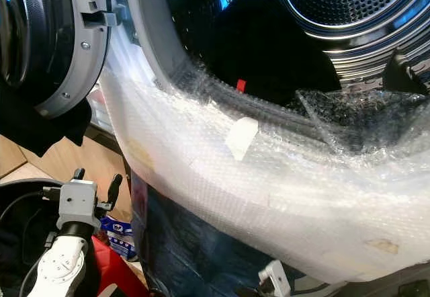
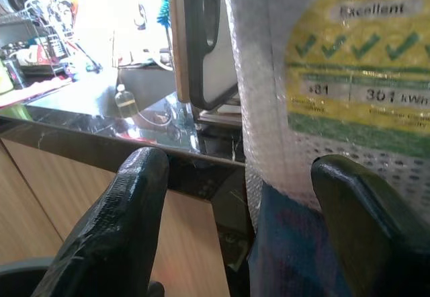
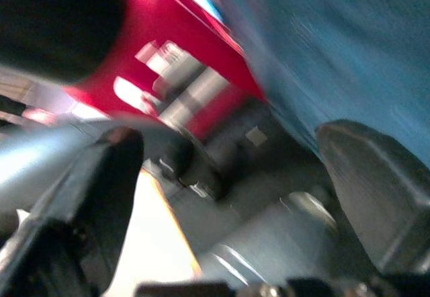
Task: Clothes washing
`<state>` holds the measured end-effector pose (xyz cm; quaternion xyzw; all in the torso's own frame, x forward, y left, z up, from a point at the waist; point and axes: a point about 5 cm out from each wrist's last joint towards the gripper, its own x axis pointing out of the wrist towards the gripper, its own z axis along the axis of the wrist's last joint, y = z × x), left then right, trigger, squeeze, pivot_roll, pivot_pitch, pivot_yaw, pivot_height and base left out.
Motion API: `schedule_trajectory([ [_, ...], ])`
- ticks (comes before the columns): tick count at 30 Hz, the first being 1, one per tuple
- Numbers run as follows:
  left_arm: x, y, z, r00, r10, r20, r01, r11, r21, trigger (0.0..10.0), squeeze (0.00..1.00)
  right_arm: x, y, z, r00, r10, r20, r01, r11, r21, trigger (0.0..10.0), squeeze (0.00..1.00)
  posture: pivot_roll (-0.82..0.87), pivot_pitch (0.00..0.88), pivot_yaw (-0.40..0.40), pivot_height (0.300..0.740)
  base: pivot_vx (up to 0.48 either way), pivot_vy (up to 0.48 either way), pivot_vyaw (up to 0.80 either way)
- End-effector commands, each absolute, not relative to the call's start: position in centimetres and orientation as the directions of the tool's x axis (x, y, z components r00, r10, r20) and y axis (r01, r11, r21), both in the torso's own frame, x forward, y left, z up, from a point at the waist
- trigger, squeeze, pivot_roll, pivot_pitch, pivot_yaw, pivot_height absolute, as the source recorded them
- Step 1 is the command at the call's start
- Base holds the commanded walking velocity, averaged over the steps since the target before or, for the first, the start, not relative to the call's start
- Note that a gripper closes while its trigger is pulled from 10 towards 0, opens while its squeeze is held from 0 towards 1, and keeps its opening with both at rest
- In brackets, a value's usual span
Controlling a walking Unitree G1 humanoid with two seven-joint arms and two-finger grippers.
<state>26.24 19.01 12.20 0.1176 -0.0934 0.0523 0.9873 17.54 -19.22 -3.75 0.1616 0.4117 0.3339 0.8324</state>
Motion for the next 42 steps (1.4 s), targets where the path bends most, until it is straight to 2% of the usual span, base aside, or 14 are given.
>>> schedule_trajectory([
  [1,26.0,18.9,12.4,0.978,0.070,0.196,-0.113,0.970,0.215,10.0,0.00,16.9,-20.5,-5.1,0.470,0.595,-0.652,-0.340,0.803,0.489,10.0,0.00,0.11,0.033,-0.084,0.740,0.000,0.000,0.00],
  [2,26.0,19.0,12.7,0.977,0.064,0.202,-0.106,0.973,0.203,10.0,0.00,16.3,-22.0,-6.7,0.483,0.411,-0.773,-0.229,0.912,0.342,10.0,0.00,0.11,0.031,-0.077,0.740,0.000,0.000,0.00],
  [4,26.0,19.0,12.8,0.977,0.059,0.204,-0.101,0.975,0.200,10.0,0.00,15.8,-22.9,-7.4,0.475,0.272,-0.837,-0.160,0.962,0.222,10.0,0.00,0.11,0.027,-0.076,0.740,0.000,0.000,0.00],
  [7,26.3,19.3,13.3,0.974,0.084,0.210,-0.119,0.980,0.159,10.0,0.00,14.2,-24.1,-8.7,0.385,0.039,-0.922,-0.076,0.997,0.010,10.0,0.00,0.12,0.026,-0.070,0.740,0.000,0.000,0.00],
  [13,26.5,19.5,13.3,0.975,0.093,0.203,-0.123,0.983,0.138,10.0,0.00,13.5,-22.8,-9.5,0.367,0.020,-0.930,0.020,0.999,0.029,10.0,0.00,0.12,0.035,-0.064,0.740,0.000,0.000,0.00],
  [15,26.7,19.4,13.4,0.976,0.084,0.200,-0.113,0.984,0.139,10.0,0.00,13.1,-22.7,-9.8,0.350,-0.015,-0.937,0.014,1.000,-0.011,10.0,0.00,0.13,0.033,-0.068,0.740,0.000,0.000,0.00],
  [18,27.1,19.5,13.6,0.979,0.087,0.186,-0.108,0.989,0.104,10.0,0.00,12.6,-22.6,-10.1,0.322,-0.085,-0.943,0.101,0.993,-0.055,10.0,0.00,0.13,0.034,-0.056,0.740,0.000,0.000,0.00],
  [23,26.1,19.2,11.7,0.996,0.077,0.056,-0.076,0.997,-0.004,10.0,0.00,12.6,-22.3,-10.2,0.323,-0.114,-0.940,0.110,0.990,-0.083,10.0,0.00,0.14,0.039,-0.047,0.740,0.000,0.000,0.00],
  [34,25.8,19.3,11.3,0.997,0.078,0.014,-0.078,0.997,-0.021,10.0,0.00,12.6,-22.2,-10.2,0.319,-0.133,-0.938,0.108,0.989,-0.104,10.0,0.00,0.14,0.041,-0.046,0.740,0.000,0.000,0.00],
  [35,25.0,21.7,11.7,0.985,0.174,-0.003,-0.174,0.984,0.025,10.0,1.00,13.0,-21.9,-10.2,0.326,-0.124,-0.937,0.079,0.991,-0.103,10.0,0.00,0.18,0.073,-0.041,0.740,0.000,0.000,0.00],
  [36,24.0,25.0,12.2,0.956,0.287,-0.059,-0.285,0.958,0.039,10.0,1.00,13.7,-21.6,-10.0,0.344,-0.129,-0.930,0.034,0.992,-0.125,10.0,0.00,0.19,0.079,-0.042,0.740,0.000,0.000,0.00],
  [37,24.0,26.7,12.4,0.926,0.364,-0.098,-0.356,0.930,0.089,10.0,1.00,14.1,-21.5,-9.9,0.356,-0.134,-0.925,-0.005,0.989,-0.145,10.0,0.00,0.20,0.077,-0.040,0.740,0.000,0.000,0.00],
  [40,24.1,29.0,12.8,0.859,0.491,-0.144,-0.482,0.871,0.095,10.0,1.00,14.3,-21.2,-9.8,0.364,-0.127,-0.923,-0.010,0.990,-0.140,10.0,0.00,0.18,0.086,-0.027,0.740,0.000,0.000,0.00],
  [42,24.2,29.5,13.2,0.852,0.505,-0.138,-0.494,0.863,0.110,10.0,1.00,14.3,-21.2,-9.9,0.364,-0.125,-0.923,-0.008,0.991,-0.137,10.0,0.00,0.19,0.089,-0.025,0.740,0.000,0.000,0.00],
])
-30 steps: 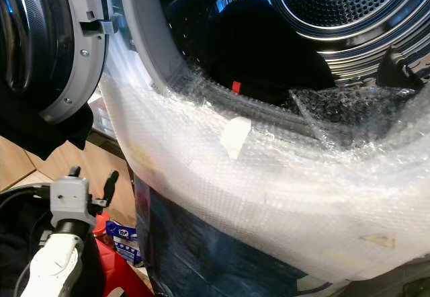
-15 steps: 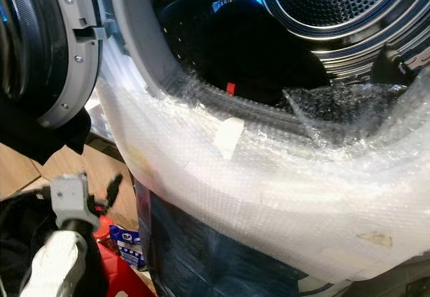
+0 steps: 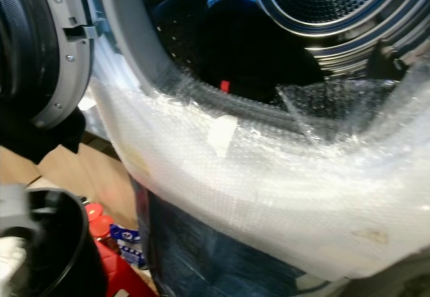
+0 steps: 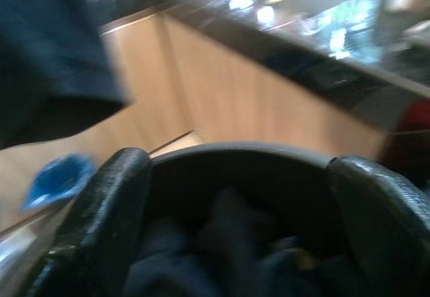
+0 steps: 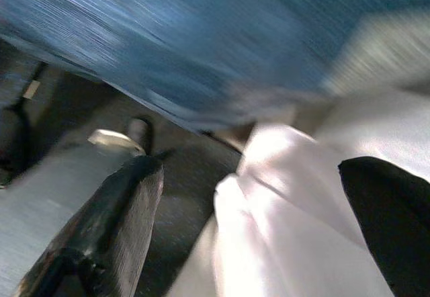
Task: Clothes washing
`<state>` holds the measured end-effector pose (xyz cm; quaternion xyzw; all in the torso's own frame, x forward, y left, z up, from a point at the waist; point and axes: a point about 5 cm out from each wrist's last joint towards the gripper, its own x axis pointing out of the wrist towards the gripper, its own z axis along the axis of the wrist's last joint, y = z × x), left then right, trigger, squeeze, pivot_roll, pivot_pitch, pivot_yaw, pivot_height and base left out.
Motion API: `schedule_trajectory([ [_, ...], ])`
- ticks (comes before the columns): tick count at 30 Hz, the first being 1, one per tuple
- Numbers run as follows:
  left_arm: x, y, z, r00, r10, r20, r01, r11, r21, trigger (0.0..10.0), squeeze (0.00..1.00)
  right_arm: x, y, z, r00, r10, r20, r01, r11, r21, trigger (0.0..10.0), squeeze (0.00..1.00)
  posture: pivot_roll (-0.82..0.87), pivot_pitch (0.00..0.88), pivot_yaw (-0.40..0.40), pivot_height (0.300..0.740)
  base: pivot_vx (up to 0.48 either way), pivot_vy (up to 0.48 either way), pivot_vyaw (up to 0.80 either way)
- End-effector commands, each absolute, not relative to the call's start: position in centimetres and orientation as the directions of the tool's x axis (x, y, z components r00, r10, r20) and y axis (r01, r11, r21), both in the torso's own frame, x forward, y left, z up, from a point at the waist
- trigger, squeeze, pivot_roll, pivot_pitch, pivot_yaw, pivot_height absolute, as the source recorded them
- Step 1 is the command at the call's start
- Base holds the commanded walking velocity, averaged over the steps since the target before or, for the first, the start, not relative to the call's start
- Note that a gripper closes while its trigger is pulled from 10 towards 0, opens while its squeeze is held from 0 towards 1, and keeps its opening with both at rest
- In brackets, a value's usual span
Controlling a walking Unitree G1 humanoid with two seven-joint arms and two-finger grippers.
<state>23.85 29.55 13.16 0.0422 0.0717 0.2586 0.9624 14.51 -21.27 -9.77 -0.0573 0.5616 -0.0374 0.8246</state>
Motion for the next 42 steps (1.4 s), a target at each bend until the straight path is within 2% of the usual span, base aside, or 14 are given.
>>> schedule_trajectory([
  [1,24.3,29.6,13.6,0.855,0.504,-0.123,-0.491,0.862,0.124,10.0,1.00,14.3,-21.2,-9.9,0.362,-0.124,-0.924,-0.008,0.991,-0.136,10.0,0.00,0.18,0.095,-0.024,0.740,0.000,0.000,0.00],
  [7,24.5,29.6,13.5,0.858,0.482,-0.180,-0.468,0.876,0.115,10.0,1.00,13.8,-21.0,-10.1,0.346,-0.114,-0.931,-0.018,0.992,-0.128,10.0,0.00,0.18,0.105,-0.024,0.740,0.000,0.000,0.00],
  [10,24.0,31.4,12.4,0.819,0.479,-0.316,-0.494,0.869,0.037,10.0,1.00,13.5,-20.9,-10.2,0.340,-0.112,-0.934,-0.013,0.992,-0.124,10.0,0.00,0.19,0.111,-0.027,0.740,0.000,0.000,0.00],
  [12,23.7,32.0,11.7,0.796,0.491,-0.355,-0.506,0.861,0.057,10.0,1.00,13.5,-20.8,-10.2,0.339,-0.111,-0.934,-0.012,0.992,-0.122,10.0,0.00,0.19,0.101,-0.030,0.740,0.000,0.000,0.00],
  [13,23.4,32.8,10.9,0.758,0.512,-0.404,-0.528,0.846,0.081,10.0,1.00,13.4,-20.7,-10.2,0.338,-0.109,-0.935,-0.010,0.993,-0.119,10.0,0.00,0.18,0.102,-0.028,0.740,0.000,0.000,0.00],
  [18,23.0,33.8,9.7,0.711,0.511,-0.484,-0.547,0.833,0.076,10.0,1.00,13.6,-20.7,-10.2,0.341,-0.104,-0.934,-0.022,0.993,-0.118,10.0,0.00,0.18,0.097,-0.030,0.740,0.000,0.000,0.00],
  [27,23.1,34.0,9.2,0.686,0.493,-0.535,-0.519,0.847,0.114,10.0,1.00,14.4,-21.0,-9.9,0.361,-0.096,-0.928,-0.010,0.994,-0.107,10.0,0.00,0.17,0.100,-0.042,0.740,0.000,0.000,0.00],
  [37,22.5,33.6,8.8,0.665,0.463,-0.587,-0.497,0.860,0.116,10.0,1.00,13.7,-20.8,-10.1,0.341,-0.080,-0.937,-0.037,0.994,-0.099,10.0,0.00,0.16,0.087,-0.039,0.740,0.000,0.000,0.00],
  [42,21.9,33.7,8.0,0.633,0.476,-0.611,-0.536,0.838,0.097,10.0,1.00,13.6,-20.8,-10.2,0.340,-0.077,-0.937,-0.036,0.995,-0.095,10.0,0.00,0.16,0.080,-0.040,0.740,0.000,0.000,0.00],
])
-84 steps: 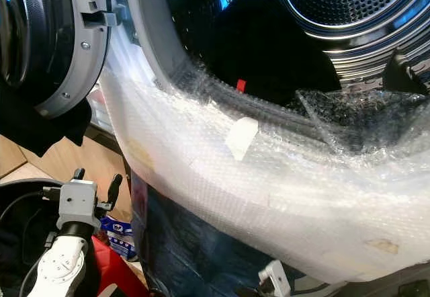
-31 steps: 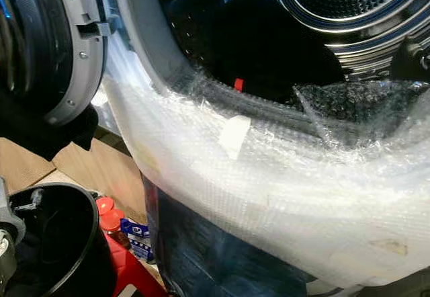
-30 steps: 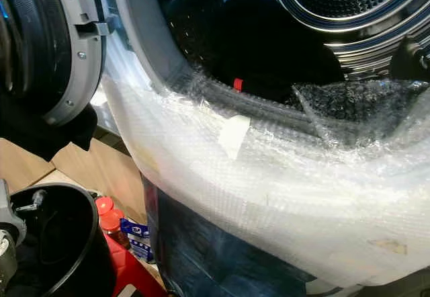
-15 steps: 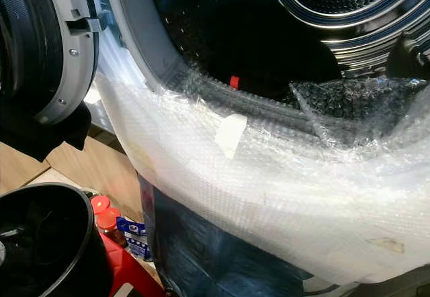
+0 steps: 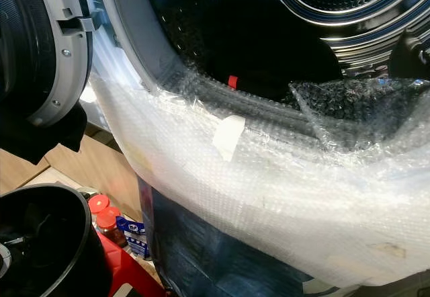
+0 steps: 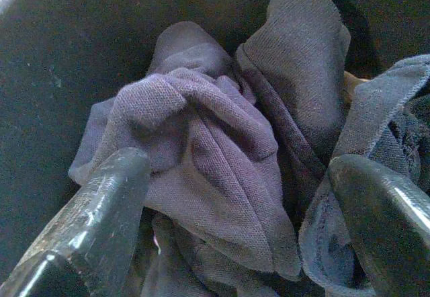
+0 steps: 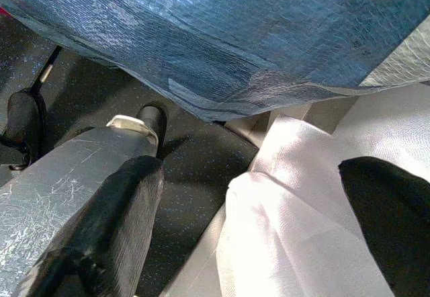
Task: Clothes washing
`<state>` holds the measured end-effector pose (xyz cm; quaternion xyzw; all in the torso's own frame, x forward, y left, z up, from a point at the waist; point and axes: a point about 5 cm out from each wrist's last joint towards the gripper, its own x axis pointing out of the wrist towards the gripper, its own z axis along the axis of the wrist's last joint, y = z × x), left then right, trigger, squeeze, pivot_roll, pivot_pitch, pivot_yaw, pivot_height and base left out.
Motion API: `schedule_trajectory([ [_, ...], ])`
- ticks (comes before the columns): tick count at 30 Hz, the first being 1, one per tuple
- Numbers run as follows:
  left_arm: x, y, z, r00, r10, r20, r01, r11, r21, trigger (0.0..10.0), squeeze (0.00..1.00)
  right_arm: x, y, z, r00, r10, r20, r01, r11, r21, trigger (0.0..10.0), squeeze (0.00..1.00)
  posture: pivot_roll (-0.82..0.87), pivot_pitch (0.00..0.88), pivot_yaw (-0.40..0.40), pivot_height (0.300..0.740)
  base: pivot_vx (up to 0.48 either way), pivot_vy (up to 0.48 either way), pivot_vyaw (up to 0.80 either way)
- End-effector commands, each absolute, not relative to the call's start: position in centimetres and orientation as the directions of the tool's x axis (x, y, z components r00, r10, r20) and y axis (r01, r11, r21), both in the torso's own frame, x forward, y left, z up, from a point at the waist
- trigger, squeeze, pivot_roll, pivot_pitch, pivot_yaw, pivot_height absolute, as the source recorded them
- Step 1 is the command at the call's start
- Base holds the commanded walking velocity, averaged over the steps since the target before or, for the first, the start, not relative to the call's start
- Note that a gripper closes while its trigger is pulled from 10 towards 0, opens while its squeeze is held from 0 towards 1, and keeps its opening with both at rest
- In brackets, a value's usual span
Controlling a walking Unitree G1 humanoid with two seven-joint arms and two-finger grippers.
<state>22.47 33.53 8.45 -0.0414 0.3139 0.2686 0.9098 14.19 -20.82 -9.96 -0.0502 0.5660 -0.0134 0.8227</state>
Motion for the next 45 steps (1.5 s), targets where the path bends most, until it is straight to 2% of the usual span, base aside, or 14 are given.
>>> schedule_trajectory([
  [1,21.8,34.0,8.0,0.626,0.490,-0.606,-0.548,0.830,0.105,10.0,1.00,13.6,-20.9,-10.2,0.337,-0.077,-0.938,-0.040,0.995,-0.096,10.0,0.00,0.16,0.079,-0.041,0.740,0.000,0.000,0.00],
  [12,20.8,36.1,8.9,0.594,0.544,-0.593,-0.625,0.776,0.086,10.0,1.00,13.8,-21.0,-10.1,0.340,-0.075,-0.937,-0.049,0.994,-0.098,10.0,0.00,0.16,0.076,-0.047,0.740,0.000,0.000,0.00],
  [16,20.1,37.1,9.2,0.569,0.583,-0.580,-0.648,0.752,0.120,10.0,1.00,14.0,-20.8,-10.0,0.341,-0.068,-0.937,-0.058,0.994,-0.093,10.0,0.00,0.18,0.081,-0.057,0.740,0.000,0.000,0.00],
  [19,19.5,37.7,9.3,0.545,0.622,-0.562,-0.636,0.743,0.206,10.0,1.00,14.1,-20.8,-10.0,0.341,-0.068,-0.938,-0.064,0.993,-0.095,10.0,0.00,0.18,0.084,-0.062,0.740,0.000,0.000,0.00],
  [20,19.5,37.8,9.3,0.543,0.634,-0.551,-0.621,0.745,0.245,10.0,0.86,14.1,-20.8,-10.0,0.343,-0.071,-0.937,-0.064,0.993,-0.099,10.0,0.00,0.18,0.084,-0.065,0.740,0.000,0.000,0.00],
  [21,19.5,37.8,9.3,0.543,0.636,-0.548,-0.617,0.745,0.252,10.0,0.00,14.1,-20.8,-10.0,0.343,-0.072,-0.936,-0.064,0.993,-0.100,10.0,0.00,0.18,0.084,-0.065,0.740,0.000,0.000,0.00],
  [25,20.1,37.2,8.8,0.555,0.630,-0.543,-0.598,0.756,0.266,10.0,0.00,14.3,-20.9,-9.9,0.347,-0.076,-0.935,-0.063,0.993,-0.104,10.0,0.00,0.17,0.080,-0.067,0.740,0.000,0.000,0.00],
  [34,22.0,36.0,8.5,0.607,0.613,-0.505,-0.639,0.755,0.147,10.0,0.00,13.9,-20.9,-10.0,0.341,-0.086,-0.936,-0.067,0.991,-0.116,10.0,0.00,0.15,0.072,-0.071,0.740,0.000,0.000,0.00],
  [45,23.4,34.4,7.9,0.654,0.542,-0.527,-0.528,0.827,0.194,10.0,0.00,13.9,-20.5,-10.1,0.340,-0.078,-0.937,-0.074,0.991,-0.109,10.0,0.00,0.14,0.072,-0.074,0.740,0.000,0.000,0.00],
])
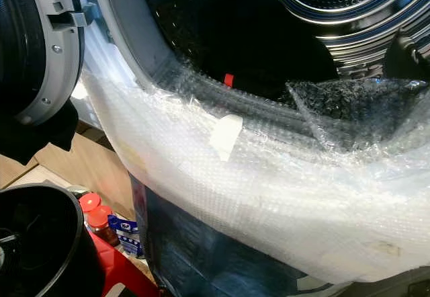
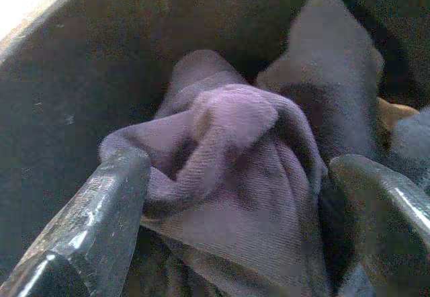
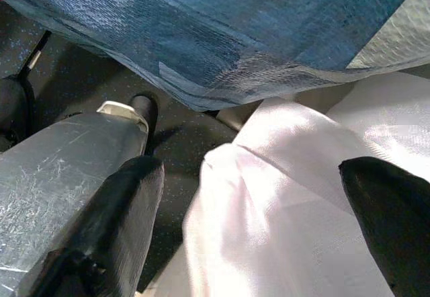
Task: Clothes washing
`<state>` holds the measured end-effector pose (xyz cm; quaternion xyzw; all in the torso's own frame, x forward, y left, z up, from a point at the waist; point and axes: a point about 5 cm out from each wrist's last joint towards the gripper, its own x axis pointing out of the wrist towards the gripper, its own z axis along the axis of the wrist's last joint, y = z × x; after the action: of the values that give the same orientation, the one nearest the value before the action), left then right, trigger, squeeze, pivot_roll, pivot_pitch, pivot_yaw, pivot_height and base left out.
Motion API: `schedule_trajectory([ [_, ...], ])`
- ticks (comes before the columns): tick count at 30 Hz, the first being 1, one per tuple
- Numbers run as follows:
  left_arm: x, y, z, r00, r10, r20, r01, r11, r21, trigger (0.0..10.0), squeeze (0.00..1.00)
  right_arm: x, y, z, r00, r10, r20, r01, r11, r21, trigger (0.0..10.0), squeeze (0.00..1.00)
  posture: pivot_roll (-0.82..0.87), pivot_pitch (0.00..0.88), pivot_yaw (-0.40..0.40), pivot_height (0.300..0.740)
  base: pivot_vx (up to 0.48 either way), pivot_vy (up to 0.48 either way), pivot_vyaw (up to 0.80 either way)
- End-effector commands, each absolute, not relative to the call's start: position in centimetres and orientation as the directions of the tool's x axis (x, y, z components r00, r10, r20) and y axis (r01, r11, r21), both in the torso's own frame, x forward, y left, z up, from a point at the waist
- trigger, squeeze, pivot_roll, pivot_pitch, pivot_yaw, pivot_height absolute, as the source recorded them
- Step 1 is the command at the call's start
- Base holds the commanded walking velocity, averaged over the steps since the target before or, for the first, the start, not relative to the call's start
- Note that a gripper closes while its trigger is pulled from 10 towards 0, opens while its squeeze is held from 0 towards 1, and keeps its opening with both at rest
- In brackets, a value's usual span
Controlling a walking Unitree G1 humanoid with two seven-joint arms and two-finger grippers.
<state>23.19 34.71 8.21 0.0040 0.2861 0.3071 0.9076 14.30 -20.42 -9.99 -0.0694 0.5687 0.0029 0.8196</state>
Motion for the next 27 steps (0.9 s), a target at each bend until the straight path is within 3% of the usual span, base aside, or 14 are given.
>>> schedule_trajectory([
  [1,23.5,34.2,7.8,0.660,0.531,-0.531,-0.515,0.835,0.193,10.0,0.00,13.9,-20.5,-10.1,0.340,-0.078,-0.937,-0.075,0.991,-0.110,10.0,0.00,0.14,0.071,-0.074,0.740,0.000,0.000,0.00],
  [27,26.1,31.9,6.6,0.702,0.509,-0.498,-0.440,0.860,0.258,10.0,0.00,14.0,-20.5,-10.1,0.347,-0.095,-0.933,-0.088,0.987,-0.133,10.0,0.00,0.12,0.057,-0.063,0.740,0.000,0.000,0.00],
])
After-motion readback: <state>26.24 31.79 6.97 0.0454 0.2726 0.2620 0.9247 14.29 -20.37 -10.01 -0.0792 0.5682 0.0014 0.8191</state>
